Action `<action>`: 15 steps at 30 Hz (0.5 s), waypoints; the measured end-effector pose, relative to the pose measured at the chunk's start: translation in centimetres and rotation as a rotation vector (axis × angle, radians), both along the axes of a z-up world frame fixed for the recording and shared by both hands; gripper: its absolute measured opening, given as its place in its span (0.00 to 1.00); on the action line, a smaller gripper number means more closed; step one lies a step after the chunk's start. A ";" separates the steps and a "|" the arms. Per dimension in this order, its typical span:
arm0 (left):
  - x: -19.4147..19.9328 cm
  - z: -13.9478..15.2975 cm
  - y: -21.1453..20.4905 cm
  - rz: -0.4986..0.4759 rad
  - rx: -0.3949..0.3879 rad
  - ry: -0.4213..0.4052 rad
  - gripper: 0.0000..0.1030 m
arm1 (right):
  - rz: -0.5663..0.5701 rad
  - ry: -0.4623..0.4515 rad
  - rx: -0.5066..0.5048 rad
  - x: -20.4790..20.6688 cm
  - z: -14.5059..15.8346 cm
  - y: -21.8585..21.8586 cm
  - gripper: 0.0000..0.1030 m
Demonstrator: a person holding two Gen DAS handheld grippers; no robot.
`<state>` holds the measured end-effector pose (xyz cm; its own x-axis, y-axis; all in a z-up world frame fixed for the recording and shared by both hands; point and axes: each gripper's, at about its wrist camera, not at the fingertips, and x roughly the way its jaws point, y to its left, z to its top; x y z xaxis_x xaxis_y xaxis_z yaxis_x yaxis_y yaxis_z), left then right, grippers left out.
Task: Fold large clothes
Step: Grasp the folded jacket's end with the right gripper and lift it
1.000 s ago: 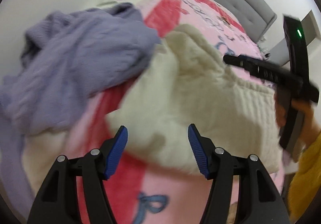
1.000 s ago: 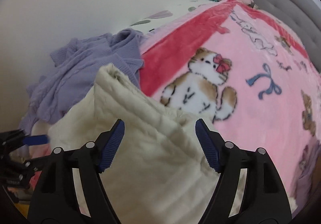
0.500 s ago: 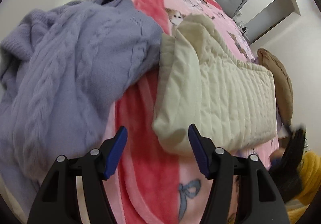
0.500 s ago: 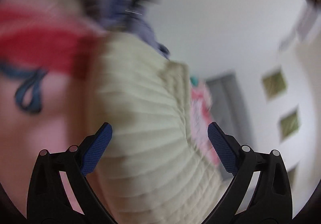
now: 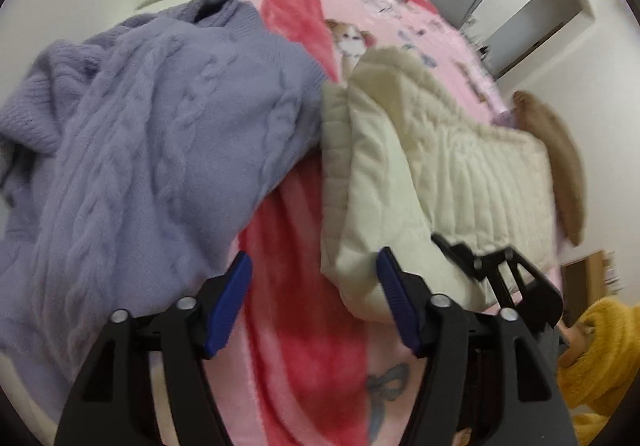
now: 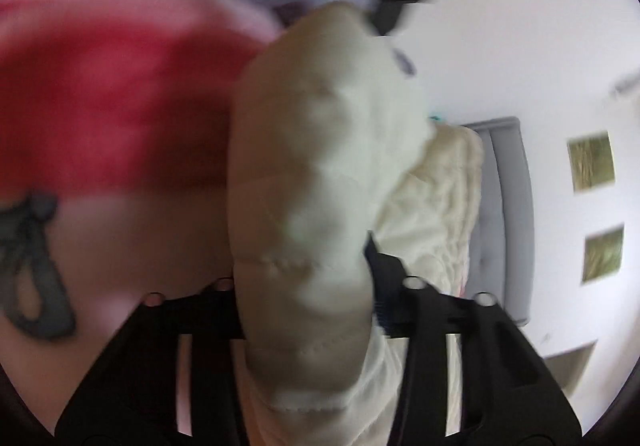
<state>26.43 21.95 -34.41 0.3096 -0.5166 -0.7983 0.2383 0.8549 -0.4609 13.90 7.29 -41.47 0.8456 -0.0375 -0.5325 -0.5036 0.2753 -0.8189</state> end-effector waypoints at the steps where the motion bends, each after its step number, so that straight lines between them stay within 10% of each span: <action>1: 0.8 0.1 0.1 -0.013 -0.063 0.017 0.72 | -0.005 -0.002 0.034 -0.1 0.8 -0.5 0.29; 10: 8.8 -2.3 -3.8 -0.211 -0.374 0.260 0.79 | -0.062 -0.051 0.183 -1.0 3.7 -1.8 0.26; 15: 10.6 -4.9 -7.3 -0.313 -0.344 0.384 0.79 | -0.056 -0.053 0.177 -1.2 3.4 -1.5 0.26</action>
